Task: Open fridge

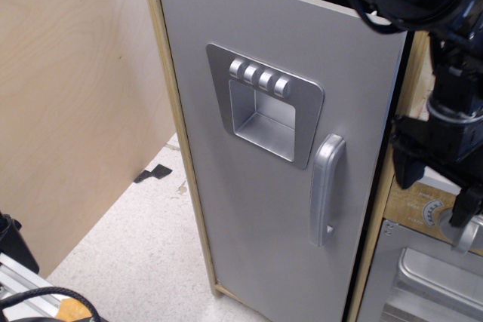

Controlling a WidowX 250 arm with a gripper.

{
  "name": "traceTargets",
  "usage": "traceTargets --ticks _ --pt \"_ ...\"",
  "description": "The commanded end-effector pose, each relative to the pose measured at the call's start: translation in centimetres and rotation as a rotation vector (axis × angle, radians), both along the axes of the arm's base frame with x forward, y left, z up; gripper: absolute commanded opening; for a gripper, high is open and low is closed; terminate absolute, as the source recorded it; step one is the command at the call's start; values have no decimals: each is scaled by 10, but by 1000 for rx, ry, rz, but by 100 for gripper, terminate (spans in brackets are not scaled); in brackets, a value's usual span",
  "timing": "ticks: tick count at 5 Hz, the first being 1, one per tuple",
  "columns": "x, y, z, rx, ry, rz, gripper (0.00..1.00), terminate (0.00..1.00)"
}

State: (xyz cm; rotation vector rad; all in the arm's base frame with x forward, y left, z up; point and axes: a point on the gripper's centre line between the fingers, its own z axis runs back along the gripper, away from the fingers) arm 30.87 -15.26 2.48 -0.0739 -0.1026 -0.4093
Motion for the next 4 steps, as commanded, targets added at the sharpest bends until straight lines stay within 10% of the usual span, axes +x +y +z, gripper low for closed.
traceTargets --ticks 1,4 --pt "26 7 17 -2 -92 -44 100 0" --pt "5 41 14 40 -95 52 100 0"
